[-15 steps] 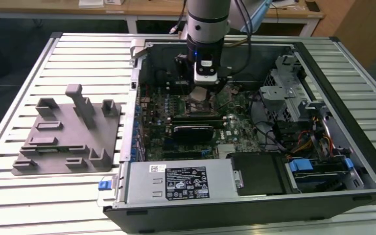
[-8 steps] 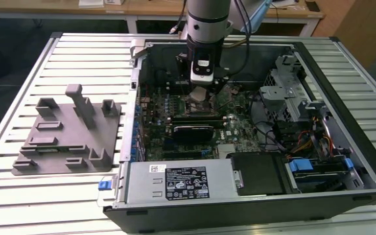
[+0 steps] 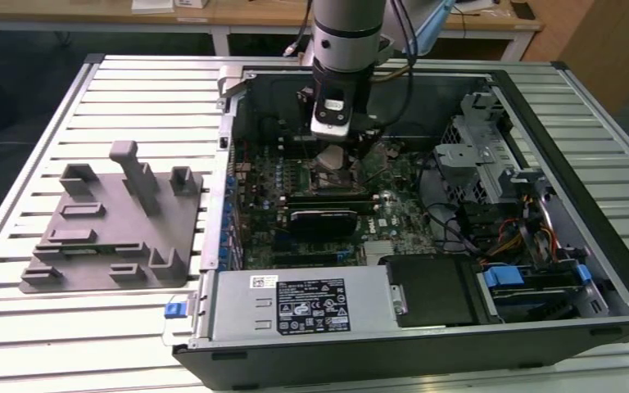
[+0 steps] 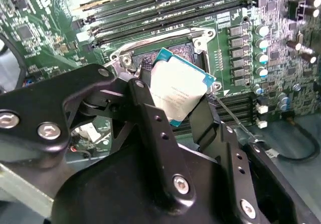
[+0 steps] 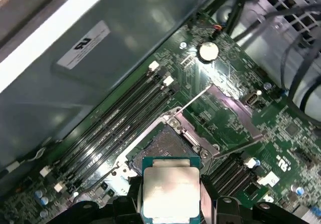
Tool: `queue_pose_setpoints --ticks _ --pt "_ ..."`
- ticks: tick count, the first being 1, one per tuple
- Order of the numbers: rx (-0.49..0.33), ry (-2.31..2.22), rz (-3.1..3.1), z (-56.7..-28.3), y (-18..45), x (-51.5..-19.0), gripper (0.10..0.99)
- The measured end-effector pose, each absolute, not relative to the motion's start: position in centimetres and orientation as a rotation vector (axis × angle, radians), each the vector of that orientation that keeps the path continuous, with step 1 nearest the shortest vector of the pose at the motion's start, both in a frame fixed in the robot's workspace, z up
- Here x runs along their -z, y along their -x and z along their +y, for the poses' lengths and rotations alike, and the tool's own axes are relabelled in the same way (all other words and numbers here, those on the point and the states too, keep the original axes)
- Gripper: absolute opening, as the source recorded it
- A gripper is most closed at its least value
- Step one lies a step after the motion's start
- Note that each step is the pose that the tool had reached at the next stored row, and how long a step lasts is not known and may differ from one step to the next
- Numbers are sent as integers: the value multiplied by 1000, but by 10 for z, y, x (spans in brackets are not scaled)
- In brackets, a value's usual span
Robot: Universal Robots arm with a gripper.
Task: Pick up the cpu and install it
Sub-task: 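Place the cpu into insertion slot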
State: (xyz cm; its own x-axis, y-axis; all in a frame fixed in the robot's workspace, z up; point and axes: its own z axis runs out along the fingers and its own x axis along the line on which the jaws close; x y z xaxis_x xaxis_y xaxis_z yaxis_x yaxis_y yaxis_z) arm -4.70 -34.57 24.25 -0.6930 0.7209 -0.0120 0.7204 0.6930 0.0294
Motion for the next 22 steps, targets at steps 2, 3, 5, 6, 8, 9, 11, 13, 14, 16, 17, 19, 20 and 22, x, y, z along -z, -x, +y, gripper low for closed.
queue_pose_setpoints --ticks 2,3,5,6,8,9,11,13,14,16,17,19,20,22 --pt "-33 -1339 2816 -346 47 -242 541" --pt "-33 -1358 2807 -346 47 -242 541" --pt "-33 -1394 2789 -346 47 -242 541" --pt "-32 -1412 2780 -346 47 -242 541" --pt "-32 -1449 2760 -346 47 -242 541" --pt "-32 -1467 2750 -346 47 -242 541" --pt "-31 -1503 2731 -346 47 -242 541" --pt "-31 -1538 2711 -346 47 -242 541" --pt "-30 -1555 2701 -346 47 -242 541" --pt "-30 -1590 2680 -346 47 -242 541" --pt "-30 -1607 2670 -346 47 -242 541" --pt "-29 -1639 2650 -346 47 -242 541" --pt "-29 -1655 2640 -346 47 -242 541" --pt "-28 -1687 2619 -346 47 -242 541"
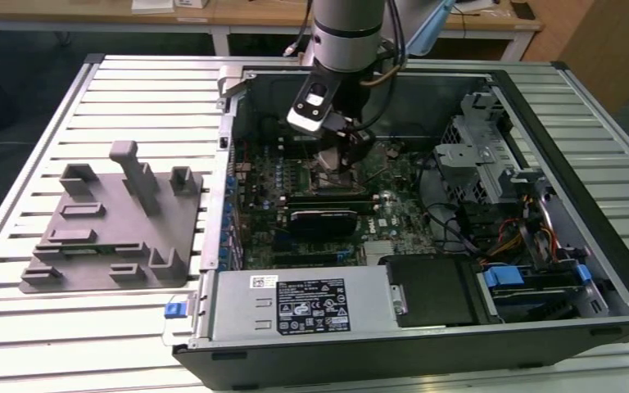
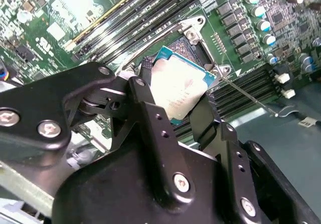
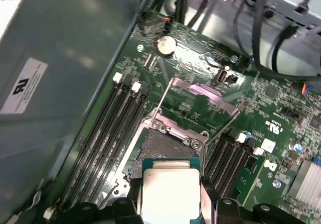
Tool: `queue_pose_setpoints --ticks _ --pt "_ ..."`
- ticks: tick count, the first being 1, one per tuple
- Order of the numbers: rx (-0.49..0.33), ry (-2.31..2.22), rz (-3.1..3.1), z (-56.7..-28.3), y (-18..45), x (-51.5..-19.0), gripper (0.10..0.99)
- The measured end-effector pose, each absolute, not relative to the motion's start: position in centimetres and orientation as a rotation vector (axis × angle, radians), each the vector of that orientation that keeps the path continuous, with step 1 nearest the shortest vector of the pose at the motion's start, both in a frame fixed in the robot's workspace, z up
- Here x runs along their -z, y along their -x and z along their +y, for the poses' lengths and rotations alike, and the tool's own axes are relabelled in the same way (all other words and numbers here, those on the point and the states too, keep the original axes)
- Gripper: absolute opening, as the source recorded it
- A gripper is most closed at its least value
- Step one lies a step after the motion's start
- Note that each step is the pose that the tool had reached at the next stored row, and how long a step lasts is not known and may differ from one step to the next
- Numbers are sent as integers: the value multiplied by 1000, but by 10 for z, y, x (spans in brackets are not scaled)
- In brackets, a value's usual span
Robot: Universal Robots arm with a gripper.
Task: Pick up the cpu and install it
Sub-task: 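Place the cpu into insertion slot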
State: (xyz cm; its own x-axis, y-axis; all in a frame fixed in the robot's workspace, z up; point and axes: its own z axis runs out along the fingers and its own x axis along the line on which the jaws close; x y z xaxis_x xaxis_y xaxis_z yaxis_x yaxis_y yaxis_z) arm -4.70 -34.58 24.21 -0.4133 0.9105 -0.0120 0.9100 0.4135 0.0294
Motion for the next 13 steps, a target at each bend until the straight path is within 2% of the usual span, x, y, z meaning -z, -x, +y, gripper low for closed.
queue_pose_setpoints --ticks 13 --pt "-24 -1913 2457 -346 47 -241 541"
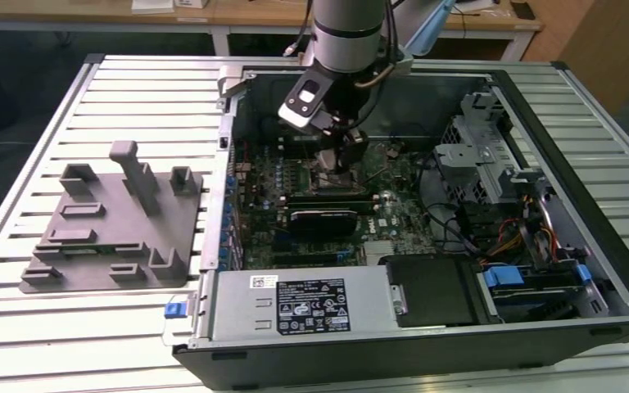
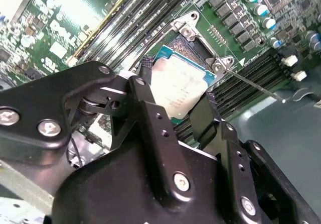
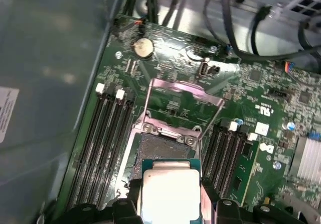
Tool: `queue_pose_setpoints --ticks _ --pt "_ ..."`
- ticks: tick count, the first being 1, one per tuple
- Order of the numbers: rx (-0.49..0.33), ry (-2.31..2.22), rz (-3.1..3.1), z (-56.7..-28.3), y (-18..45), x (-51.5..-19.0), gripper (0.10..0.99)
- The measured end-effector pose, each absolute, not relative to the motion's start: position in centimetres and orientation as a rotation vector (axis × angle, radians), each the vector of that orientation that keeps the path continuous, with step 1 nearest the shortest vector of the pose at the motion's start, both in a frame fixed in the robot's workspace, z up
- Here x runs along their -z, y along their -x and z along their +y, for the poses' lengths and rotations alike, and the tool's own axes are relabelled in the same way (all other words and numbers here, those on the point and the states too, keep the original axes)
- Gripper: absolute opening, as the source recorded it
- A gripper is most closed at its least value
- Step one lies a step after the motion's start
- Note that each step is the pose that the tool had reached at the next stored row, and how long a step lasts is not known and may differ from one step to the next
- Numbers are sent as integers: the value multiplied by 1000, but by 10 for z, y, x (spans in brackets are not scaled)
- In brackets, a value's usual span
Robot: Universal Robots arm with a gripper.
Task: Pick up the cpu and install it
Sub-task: 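Place the cpu into insertion slot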
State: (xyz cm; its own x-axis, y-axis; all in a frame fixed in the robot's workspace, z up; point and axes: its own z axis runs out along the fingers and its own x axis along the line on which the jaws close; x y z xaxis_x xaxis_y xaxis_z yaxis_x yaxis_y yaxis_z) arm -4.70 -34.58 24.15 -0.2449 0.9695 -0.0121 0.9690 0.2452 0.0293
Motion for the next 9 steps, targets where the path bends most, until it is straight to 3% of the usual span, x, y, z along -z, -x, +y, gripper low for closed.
queue_pose_setpoints --ticks 9 --pt "-21 -2091 2306 -346 47 -241 541"
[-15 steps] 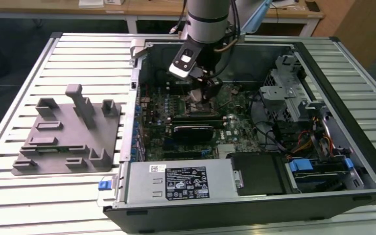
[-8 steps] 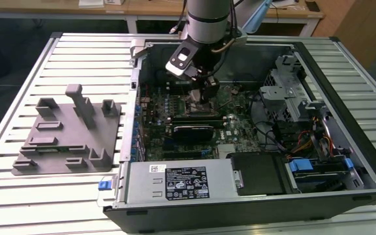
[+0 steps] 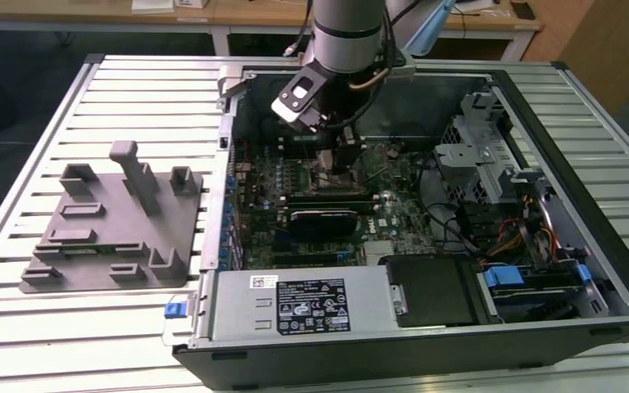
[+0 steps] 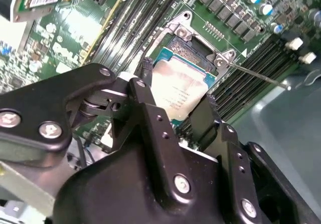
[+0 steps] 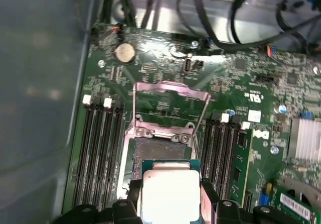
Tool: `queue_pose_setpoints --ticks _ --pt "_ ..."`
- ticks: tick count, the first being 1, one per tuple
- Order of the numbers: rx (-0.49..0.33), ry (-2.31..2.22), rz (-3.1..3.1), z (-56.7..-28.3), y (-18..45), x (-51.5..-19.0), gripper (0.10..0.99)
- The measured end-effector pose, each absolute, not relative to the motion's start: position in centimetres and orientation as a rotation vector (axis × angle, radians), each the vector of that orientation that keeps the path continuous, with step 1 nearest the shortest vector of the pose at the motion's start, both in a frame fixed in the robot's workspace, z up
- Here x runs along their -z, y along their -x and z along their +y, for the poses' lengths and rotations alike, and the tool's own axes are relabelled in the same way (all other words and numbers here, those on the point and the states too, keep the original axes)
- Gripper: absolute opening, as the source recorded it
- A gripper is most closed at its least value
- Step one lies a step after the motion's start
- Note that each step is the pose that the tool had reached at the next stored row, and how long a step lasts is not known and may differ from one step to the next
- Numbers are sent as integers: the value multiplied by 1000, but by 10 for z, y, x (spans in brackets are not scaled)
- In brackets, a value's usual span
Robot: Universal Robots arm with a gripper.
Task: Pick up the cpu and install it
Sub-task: 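Place the cpu into insertion slot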
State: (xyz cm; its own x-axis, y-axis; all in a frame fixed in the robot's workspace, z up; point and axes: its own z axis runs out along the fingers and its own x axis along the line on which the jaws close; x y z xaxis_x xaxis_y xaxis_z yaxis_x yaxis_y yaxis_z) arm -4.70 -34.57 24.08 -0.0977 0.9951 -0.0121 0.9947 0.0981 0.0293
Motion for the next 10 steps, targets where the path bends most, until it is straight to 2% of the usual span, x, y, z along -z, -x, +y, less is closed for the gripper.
queue_pose_setpoints --ticks 10 --pt "-19 -2157 2243 -346 47 -235 541"
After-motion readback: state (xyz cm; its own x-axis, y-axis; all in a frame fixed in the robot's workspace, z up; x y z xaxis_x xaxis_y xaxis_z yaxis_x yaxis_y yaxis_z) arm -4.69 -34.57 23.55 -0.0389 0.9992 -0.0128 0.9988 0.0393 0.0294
